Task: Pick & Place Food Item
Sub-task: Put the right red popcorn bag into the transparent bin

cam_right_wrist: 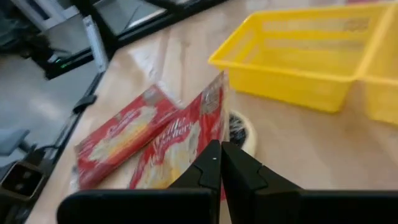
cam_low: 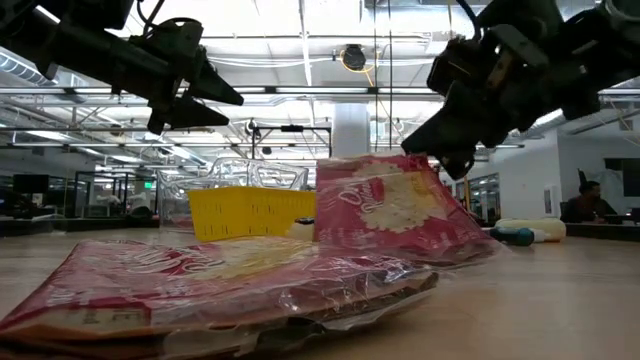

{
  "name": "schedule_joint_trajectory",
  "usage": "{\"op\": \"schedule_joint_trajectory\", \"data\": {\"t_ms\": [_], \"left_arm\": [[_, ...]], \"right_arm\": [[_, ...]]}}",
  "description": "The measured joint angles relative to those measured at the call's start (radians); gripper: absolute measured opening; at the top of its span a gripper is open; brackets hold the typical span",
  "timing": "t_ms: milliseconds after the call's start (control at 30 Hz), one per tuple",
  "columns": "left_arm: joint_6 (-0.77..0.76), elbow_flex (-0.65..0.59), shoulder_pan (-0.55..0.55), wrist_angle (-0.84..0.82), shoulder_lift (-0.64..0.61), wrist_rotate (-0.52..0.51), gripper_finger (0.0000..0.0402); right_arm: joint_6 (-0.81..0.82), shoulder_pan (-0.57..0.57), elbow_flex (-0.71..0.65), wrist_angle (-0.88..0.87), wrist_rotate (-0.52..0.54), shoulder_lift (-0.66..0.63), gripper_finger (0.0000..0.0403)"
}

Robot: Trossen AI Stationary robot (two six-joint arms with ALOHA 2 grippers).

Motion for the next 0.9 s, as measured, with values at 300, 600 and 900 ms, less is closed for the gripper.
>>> {"op": "schedule_joint_trajectory", "data": {"t_ms": [300,600,900], "left_arm": [[0.002,0.0,0.0,-0.002,0.0,0.0,0.0271],[-0.001,0.0,0.0,-0.02,0.0,0.0,0.0271],[-0.001,0.0,0.0,-0.021,0.0,0.0,0.0271]], "right_arm": [[-0.002,0.002,0.036,0.056,0.0,0.114,0.0],[-0.072,-0.001,0.044,0.123,0.001,0.113,0.0025],[-0.053,-0.006,0.045,0.112,-0.002,0.107,0.0137]]}}
